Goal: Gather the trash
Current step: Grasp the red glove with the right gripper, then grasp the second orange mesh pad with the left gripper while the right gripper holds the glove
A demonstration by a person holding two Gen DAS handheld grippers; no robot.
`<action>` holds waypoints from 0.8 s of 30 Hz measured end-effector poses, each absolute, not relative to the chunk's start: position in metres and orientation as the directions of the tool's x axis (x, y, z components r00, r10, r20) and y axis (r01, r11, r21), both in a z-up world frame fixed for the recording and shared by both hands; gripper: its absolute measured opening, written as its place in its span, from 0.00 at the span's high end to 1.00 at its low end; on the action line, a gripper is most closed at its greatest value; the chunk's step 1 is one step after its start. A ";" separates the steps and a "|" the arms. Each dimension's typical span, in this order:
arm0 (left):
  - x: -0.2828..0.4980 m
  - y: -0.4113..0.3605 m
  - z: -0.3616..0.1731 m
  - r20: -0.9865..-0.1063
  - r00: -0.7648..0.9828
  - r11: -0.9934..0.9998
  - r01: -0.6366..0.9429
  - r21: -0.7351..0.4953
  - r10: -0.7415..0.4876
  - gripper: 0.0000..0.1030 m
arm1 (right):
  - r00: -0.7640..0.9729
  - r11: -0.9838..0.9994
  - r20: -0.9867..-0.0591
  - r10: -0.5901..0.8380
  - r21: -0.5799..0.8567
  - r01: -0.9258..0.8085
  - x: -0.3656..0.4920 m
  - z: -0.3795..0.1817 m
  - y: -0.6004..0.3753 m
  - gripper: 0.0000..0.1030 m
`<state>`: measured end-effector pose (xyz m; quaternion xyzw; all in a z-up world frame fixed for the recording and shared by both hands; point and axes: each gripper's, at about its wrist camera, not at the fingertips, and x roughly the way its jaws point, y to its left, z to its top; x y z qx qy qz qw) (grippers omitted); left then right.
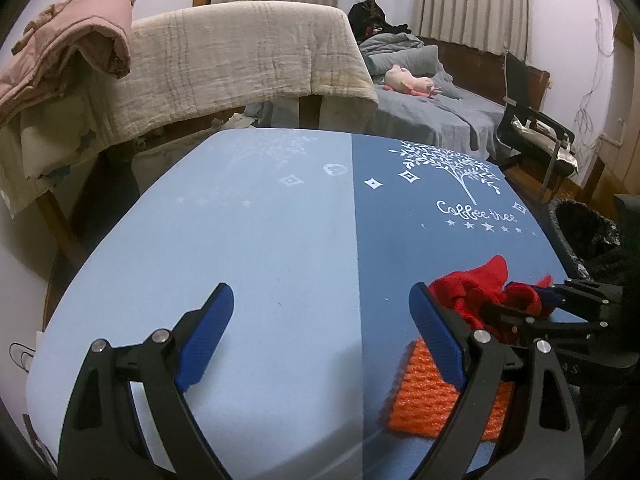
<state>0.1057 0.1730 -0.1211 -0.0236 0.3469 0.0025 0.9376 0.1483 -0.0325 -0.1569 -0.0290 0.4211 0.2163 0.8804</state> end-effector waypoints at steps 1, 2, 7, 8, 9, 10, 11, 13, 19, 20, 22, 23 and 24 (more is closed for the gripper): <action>0.106 0.172 -0.121 -0.652 0.758 0.999 -0.020 -0.042 -0.013 0.16 | 0.550 0.902 -0.753 0.361 0.133 -0.410 0.148 -0.156 -0.032 0.70; 0.105 0.171 -0.122 -0.656 0.754 0.999 -0.017 -0.042 -0.015 0.16 | 0.548 0.900 -0.752 0.366 0.135 -0.415 0.147 -0.156 -0.033 0.74; 0.101 0.162 -0.123 -0.671 0.740 0.999 0.005 -0.048 -0.036 0.16 | 0.554 0.901 -0.744 0.374 0.150 -0.407 0.145 -0.153 -0.040 0.81; 0.101 0.160 -0.124 -0.674 0.738 0.999 0.008 -0.050 -0.040 0.16 | 0.559 0.903 -0.741 0.373 0.152 -0.402 0.144 -0.152 -0.043 0.82; 0.100 0.158 -0.124 -0.677 0.735 0.999 0.012 -0.051 -0.043 0.16 | 0.565 0.905 -0.736 0.374 0.155 -0.397 0.144 -0.150 -0.046 0.82; 0.099 0.155 -0.125 -0.681 0.730 0.998 0.018 -0.055 -0.051 0.16 | 0.570 0.906 -0.732 0.374 0.156 -0.393 0.143 -0.148 -0.048 0.82; 0.099 0.153 -0.126 -0.684 0.727 0.998 0.022 -0.058 -0.056 0.16 | 0.576 0.907 -0.727 0.373 0.155 -0.392 0.142 -0.145 -0.050 0.82; 0.098 0.147 -0.128 -0.691 0.720 0.998 0.032 -0.062 -0.066 0.16 | 0.589 0.909 -0.718 0.370 0.150 -0.388 0.141 -0.141 -0.054 0.82; 0.096 0.134 -0.138 -0.730 0.675 0.995 0.057 -0.084 -0.101 0.29 | 0.603 0.909 -0.703 0.376 0.156 -0.386 0.136 -0.134 -0.063 0.82; 0.096 0.133 -0.140 -0.736 0.669 0.994 0.060 -0.089 -0.106 0.31 | 0.604 0.909 -0.702 0.378 0.157 -0.387 0.135 -0.134 -0.064 0.82; 0.095 0.129 -0.143 -0.746 0.655 0.993 0.066 -0.096 -0.116 0.35 | 0.603 0.908 -0.701 0.381 0.159 -0.389 0.133 -0.134 -0.065 0.82; 0.095 0.128 -0.146 -0.755 0.645 0.993 0.069 -0.099 -0.120 0.38 | 0.604 0.907 -0.699 0.382 0.158 -0.391 0.132 -0.134 -0.066 0.82; 0.095 0.126 -0.148 -0.762 0.635 0.992 0.073 -0.104 -0.127 0.40 | 0.605 0.907 -0.698 0.382 0.157 -0.392 0.131 -0.133 -0.067 0.82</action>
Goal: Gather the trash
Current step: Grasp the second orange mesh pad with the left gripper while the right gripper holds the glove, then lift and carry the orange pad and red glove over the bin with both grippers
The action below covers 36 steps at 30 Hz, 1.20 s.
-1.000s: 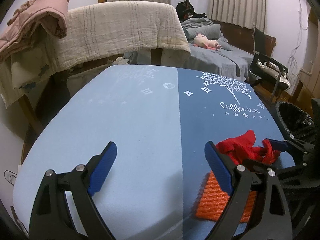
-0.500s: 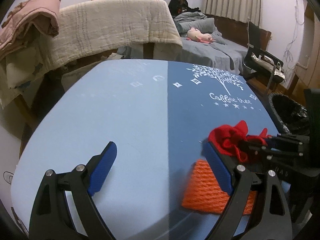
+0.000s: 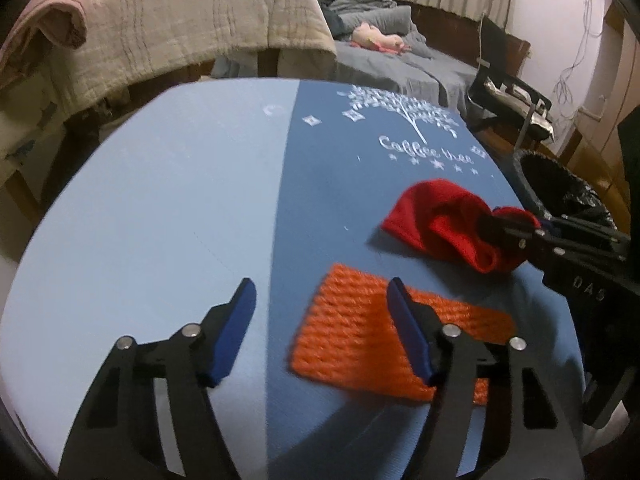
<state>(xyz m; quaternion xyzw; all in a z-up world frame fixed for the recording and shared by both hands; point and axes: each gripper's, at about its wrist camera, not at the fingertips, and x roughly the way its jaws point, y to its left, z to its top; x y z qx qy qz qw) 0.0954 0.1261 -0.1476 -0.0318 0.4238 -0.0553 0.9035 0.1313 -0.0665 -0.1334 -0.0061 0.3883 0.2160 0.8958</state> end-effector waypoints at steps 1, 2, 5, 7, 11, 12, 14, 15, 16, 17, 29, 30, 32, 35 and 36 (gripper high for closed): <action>0.096 0.125 -0.149 -0.768 0.628 0.991 0.076 -0.107 -0.131 0.45 | 0.606 0.906 -0.697 0.383 0.156 -0.393 0.131 -0.134 -0.067 0.82; 0.096 0.123 -0.151 -0.773 0.619 0.991 0.082 -0.110 -0.137 0.50 | 0.607 0.906 -0.696 0.384 0.157 -0.394 0.130 -0.133 -0.067 0.82; 0.098 0.119 -0.152 -0.777 0.610 0.988 0.097 -0.124 -0.157 0.62 | 0.608 0.905 -0.694 0.386 0.157 -0.395 0.130 -0.132 -0.068 0.82; 0.098 0.117 -0.153 -0.776 0.608 0.985 0.105 -0.133 -0.170 0.70 | 0.608 0.905 -0.693 0.386 0.158 -0.394 0.130 -0.132 -0.069 0.82; 0.097 0.111 -0.152 -0.767 0.618 0.985 0.118 -0.127 -0.172 0.83 | 0.609 0.906 -0.693 0.385 0.156 -0.395 0.131 -0.132 -0.069 0.82; 0.097 0.110 -0.152 -0.764 0.622 0.985 0.115 -0.126 -0.170 0.85 | 0.610 0.906 -0.692 0.385 0.156 -0.394 0.131 -0.131 -0.070 0.82; 0.097 0.112 -0.150 -0.757 0.631 0.985 0.108 -0.133 -0.172 0.87 | 0.613 0.906 -0.690 0.385 0.157 -0.393 0.131 -0.130 -0.071 0.82; 0.097 0.112 -0.149 -0.752 0.636 0.985 0.106 -0.137 -0.173 0.87 | 0.615 0.907 -0.689 0.385 0.157 -0.392 0.131 -0.129 -0.072 0.82; 0.097 0.113 -0.146 -0.745 0.644 0.985 0.105 -0.136 -0.172 0.87 | 0.616 0.907 -0.688 0.384 0.157 -0.391 0.131 -0.129 -0.073 0.82; 0.097 0.112 -0.144 -0.741 0.650 0.986 0.106 -0.131 -0.169 0.88 | 0.618 0.907 -0.686 0.384 0.157 -0.390 0.131 -0.128 -0.073 0.82; 0.103 0.110 -0.101 -0.662 0.737 0.991 0.096 -0.098 -0.137 0.88 | 0.655 0.910 -0.645 0.394 0.174 -0.376 0.129 -0.104 -0.085 0.82; 0.104 0.110 -0.097 -0.656 0.742 0.991 0.095 -0.097 -0.136 0.88 | 0.659 0.911 -0.641 0.394 0.175 -0.374 0.129 -0.102 -0.087 0.82; 0.105 0.109 -0.089 -0.643 0.755 0.991 0.093 -0.092 -0.131 0.88 | 0.670 0.913 -0.631 0.391 0.172 -0.370 0.128 -0.095 -0.090 0.82; 0.106 0.106 -0.076 -0.625 0.771 0.992 0.095 -0.081 -0.125 0.88 | 0.689 0.917 -0.616 0.382 0.159 -0.366 0.127 -0.086 -0.095 0.82; 0.106 0.105 -0.072 -0.616 0.778 0.992 0.098 -0.081 -0.127 0.88 | 0.697 0.918 -0.609 0.379 0.155 -0.365 0.127 -0.083 -0.097 0.82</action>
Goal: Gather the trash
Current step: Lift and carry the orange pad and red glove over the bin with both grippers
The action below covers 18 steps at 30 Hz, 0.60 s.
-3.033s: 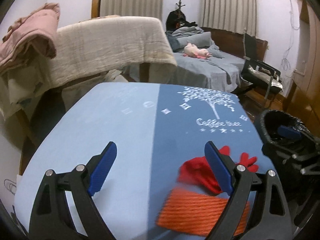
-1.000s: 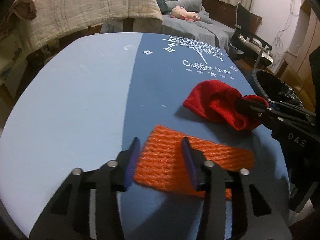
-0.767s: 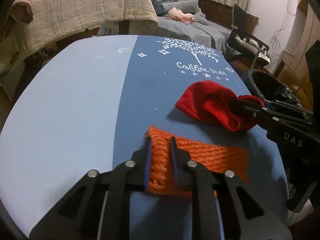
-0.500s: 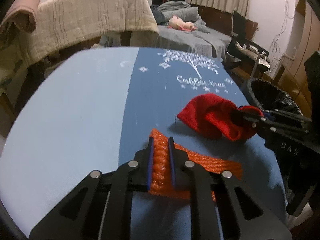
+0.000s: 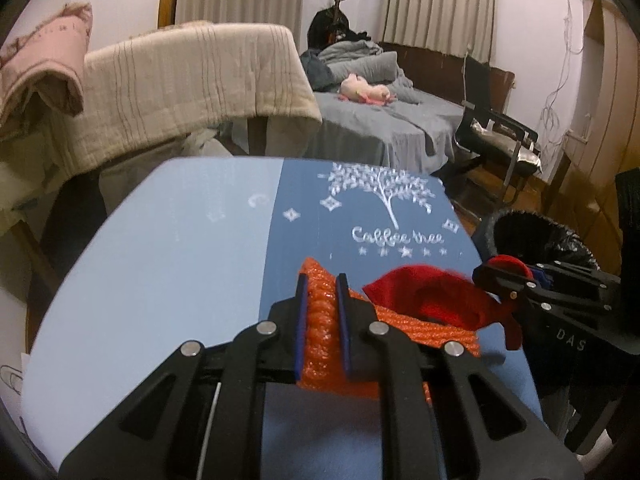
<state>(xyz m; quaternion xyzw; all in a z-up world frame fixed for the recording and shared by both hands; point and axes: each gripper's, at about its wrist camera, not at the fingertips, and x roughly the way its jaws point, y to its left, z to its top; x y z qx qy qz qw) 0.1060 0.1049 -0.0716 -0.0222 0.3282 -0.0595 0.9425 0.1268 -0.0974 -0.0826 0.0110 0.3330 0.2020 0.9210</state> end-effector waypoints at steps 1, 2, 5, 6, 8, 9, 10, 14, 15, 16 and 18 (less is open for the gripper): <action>0.105 0.105 -0.069 -0.612 0.781 0.992 0.099 -0.082 -0.128 0.88 | 0.702 0.919 -0.603 0.378 0.152 -0.364 0.127 -0.080 -0.099 0.82; 0.105 0.103 -0.065 -0.604 0.786 0.991 0.102 -0.082 -0.131 0.88 | 0.708 0.920 -0.597 0.377 0.152 -0.362 0.126 -0.077 -0.102 0.82; 0.104 0.099 -0.056 -0.588 0.798 0.991 0.111 -0.073 -0.133 0.88 | 0.726 0.923 -0.577 0.375 0.154 -0.354 0.125 -0.066 -0.110 0.82; 0.104 0.097 -0.053 -0.583 0.801 0.991 0.114 -0.072 -0.135 0.88 | 0.731 0.923 -0.571 0.373 0.152 -0.353 0.124 -0.063 -0.113 0.82; 0.104 0.094 -0.047 -0.574 0.807 0.990 0.119 -0.071 -0.138 0.88 | 0.746 0.926 -0.555 0.367 0.140 -0.351 0.123 -0.055 -0.118 0.82; 0.104 0.092 -0.044 -0.569 0.810 0.990 0.123 -0.070 -0.141 0.88 | 0.754 0.927 -0.547 0.364 0.134 -0.351 0.122 -0.051 -0.121 0.82; 0.105 0.090 -0.041 -0.563 0.814 0.990 0.127 -0.070 -0.144 0.88 | 0.760 0.928 -0.540 0.362 0.129 -0.351 0.120 -0.047 -0.123 0.82; 0.107 0.083 -0.031 -0.542 0.825 0.987 0.142 -0.069 -0.157 0.88 | 0.781 0.929 -0.509 0.362 0.127 -0.348 0.117 -0.032 -0.135 0.82; 0.107 0.080 -0.028 -0.537 0.828 0.987 0.146 -0.068 -0.159 0.88 | 0.785 0.929 -0.502 0.363 0.127 -0.348 0.116 -0.028 -0.138 0.89; 0.107 0.079 -0.026 -0.533 0.830 0.987 0.149 -0.067 -0.161 0.88 | 0.788 0.929 -0.497 0.363 0.126 -0.348 0.116 -0.025 -0.141 0.93; 0.108 0.075 -0.022 -0.525 0.834 0.985 0.158 -0.066 -0.169 0.88 | 0.794 0.929 -0.488 0.363 0.128 -0.346 0.116 -0.020 -0.145 0.93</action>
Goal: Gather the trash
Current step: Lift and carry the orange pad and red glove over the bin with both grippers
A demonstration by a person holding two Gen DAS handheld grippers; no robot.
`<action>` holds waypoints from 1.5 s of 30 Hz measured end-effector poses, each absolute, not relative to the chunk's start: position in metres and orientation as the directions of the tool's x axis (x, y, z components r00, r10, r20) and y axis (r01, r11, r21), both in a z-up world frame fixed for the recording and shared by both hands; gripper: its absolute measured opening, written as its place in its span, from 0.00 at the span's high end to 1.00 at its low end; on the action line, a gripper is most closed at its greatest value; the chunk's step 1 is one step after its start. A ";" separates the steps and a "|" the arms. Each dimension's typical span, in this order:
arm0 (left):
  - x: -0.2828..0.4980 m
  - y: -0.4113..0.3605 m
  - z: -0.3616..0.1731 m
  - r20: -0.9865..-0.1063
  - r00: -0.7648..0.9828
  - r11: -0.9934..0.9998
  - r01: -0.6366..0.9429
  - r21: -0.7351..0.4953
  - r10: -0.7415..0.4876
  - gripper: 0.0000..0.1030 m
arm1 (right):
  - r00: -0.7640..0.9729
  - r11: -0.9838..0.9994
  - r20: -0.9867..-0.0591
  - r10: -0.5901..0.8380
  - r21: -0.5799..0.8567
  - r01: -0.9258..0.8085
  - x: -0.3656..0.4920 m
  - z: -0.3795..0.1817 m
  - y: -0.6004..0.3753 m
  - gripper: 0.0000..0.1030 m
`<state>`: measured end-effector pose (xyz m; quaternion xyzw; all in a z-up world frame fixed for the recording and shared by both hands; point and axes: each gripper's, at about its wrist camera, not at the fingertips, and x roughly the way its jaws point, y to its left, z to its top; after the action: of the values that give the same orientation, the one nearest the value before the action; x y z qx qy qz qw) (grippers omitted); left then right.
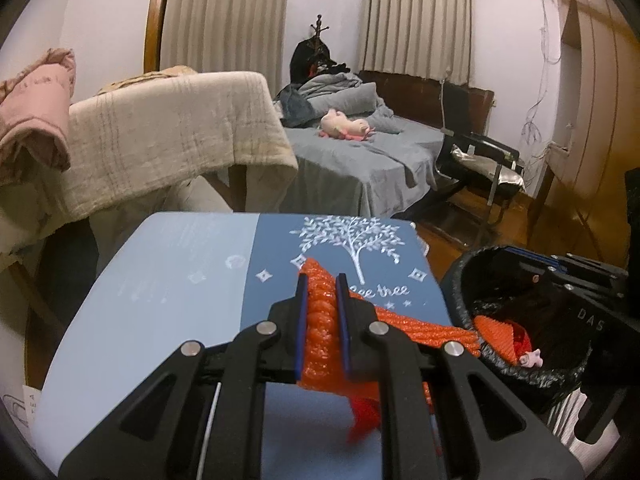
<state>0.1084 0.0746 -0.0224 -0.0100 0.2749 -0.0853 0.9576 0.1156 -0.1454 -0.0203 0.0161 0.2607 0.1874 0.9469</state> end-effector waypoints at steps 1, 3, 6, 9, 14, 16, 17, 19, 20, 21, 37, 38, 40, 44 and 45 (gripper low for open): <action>0.109 0.072 -0.021 -0.522 0.836 0.985 0.161 -0.062 -0.170 0.88 | 0.794 0.930 -0.488 0.362 0.129 -0.345 0.116 -0.019 -0.147 0.93; 0.110 0.070 -0.021 -0.522 0.836 0.985 0.167 -0.054 -0.170 0.88 | 0.788 0.928 -0.494 0.367 0.137 -0.346 0.118 -0.022 -0.149 0.93; 0.110 0.071 -0.028 -0.534 0.830 0.985 0.166 -0.039 -0.160 0.88 | 0.764 0.924 -0.524 0.376 0.146 -0.355 0.122 -0.035 -0.145 0.93; 0.109 0.078 -0.042 -0.558 0.817 0.987 0.155 -0.034 -0.148 0.88 | 0.727 0.916 -0.562 0.394 0.174 -0.362 0.126 -0.057 -0.139 0.87; 0.105 0.100 -0.068 -0.586 0.800 0.991 0.134 -0.030 -0.126 0.88 | 0.678 0.910 -0.616 0.401 0.181 -0.373 0.134 -0.091 -0.122 0.71; 0.105 0.109 -0.076 -0.597 0.794 0.992 0.123 -0.028 -0.115 0.88 | 0.662 0.908 -0.632 0.403 0.186 -0.375 0.137 -0.102 -0.116 0.60; 0.105 0.115 -0.080 -0.602 0.791 0.993 0.114 -0.030 -0.109 0.88 | 0.655 0.907 -0.638 0.405 0.187 -0.378 0.139 -0.107 -0.112 0.57; 0.106 0.124 -0.086 -0.607 0.787 0.994 0.103 -0.038 -0.104 0.88 | 0.638 0.904 -0.655 0.405 0.184 -0.385 0.144 -0.118 -0.103 0.52; 0.106 0.128 -0.088 -0.610 0.786 0.994 0.099 -0.036 -0.100 0.88 | 0.630 0.903 -0.662 0.405 0.181 -0.390 0.146 -0.122 -0.098 0.49; 0.107 0.131 -0.091 -0.613 0.784 0.995 0.093 -0.032 -0.093 0.88 | 0.625 0.902 -0.669 0.404 0.177 -0.393 0.148 -0.126 -0.094 0.44; 0.116 0.151 -0.103 -0.631 0.771 0.996 0.068 -0.063 -0.092 0.88 | 0.523 0.880 -0.763 0.380 0.126 -0.457 0.157 -0.154 -0.058 0.87; 0.116 0.150 -0.102 -0.628 0.772 0.996 0.069 -0.065 -0.094 0.88 | 0.526 0.880 -0.758 0.385 0.129 -0.458 0.156 -0.152 -0.059 0.89; 0.116 0.147 -0.098 -0.621 0.777 0.995 0.076 -0.068 -0.102 0.88 | 0.540 0.878 -0.743 0.396 0.135 -0.459 0.154 -0.143 -0.062 0.90; 0.116 0.135 -0.088 -0.606 0.787 0.993 0.097 -0.063 -0.115 0.88 | 0.586 0.881 -0.695 0.417 0.149 -0.449 0.149 -0.117 -0.073 0.90; 0.116 0.132 -0.085 -0.602 0.790 0.993 0.102 -0.063 -0.119 0.88 | 0.598 0.882 -0.684 0.418 0.150 -0.446 0.149 -0.110 -0.077 0.90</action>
<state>0.1157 0.1316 -0.0854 -0.0133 0.3189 -0.0586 0.9459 0.1495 -0.0765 -0.1101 -0.0181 0.3779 0.2418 0.8935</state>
